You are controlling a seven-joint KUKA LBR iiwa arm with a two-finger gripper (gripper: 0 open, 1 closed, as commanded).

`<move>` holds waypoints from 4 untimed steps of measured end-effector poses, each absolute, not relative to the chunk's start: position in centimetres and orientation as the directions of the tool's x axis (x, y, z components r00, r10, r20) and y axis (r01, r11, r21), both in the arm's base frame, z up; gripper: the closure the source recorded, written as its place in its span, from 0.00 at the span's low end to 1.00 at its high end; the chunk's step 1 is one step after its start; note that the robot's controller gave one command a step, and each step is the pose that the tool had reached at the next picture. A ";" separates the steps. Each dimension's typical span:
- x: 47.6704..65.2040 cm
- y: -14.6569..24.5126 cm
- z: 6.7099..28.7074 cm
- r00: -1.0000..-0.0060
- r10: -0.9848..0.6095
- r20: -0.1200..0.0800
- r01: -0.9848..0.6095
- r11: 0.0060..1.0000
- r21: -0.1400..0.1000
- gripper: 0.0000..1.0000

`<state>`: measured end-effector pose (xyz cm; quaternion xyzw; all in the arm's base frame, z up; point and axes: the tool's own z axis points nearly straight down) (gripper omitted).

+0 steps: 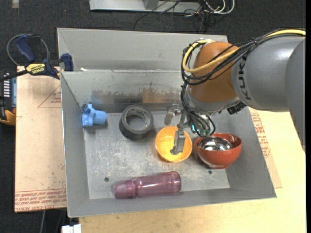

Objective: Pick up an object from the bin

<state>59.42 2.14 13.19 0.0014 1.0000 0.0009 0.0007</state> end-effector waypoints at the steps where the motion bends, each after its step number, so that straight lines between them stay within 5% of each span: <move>1: 59.4 2.1 13.2 -1.000 0.003 -0.001 0.003 1.000 0.002 0.00; 2: 59.4 2.1 13.2 -1.000 0.003 -0.001 0.003 1.000 0.002 1.00; 3: 59.4 2.1 13.2 -1.000 0.003 -0.001 0.003 1.000 0.002 0.00; 4: 59.4 2.1 13.2 -1.000 0.003 -0.001 0.003 1.000 0.002 1.00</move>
Offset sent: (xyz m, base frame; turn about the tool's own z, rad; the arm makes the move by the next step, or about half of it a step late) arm 0.0000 0.0000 0.0000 0.0000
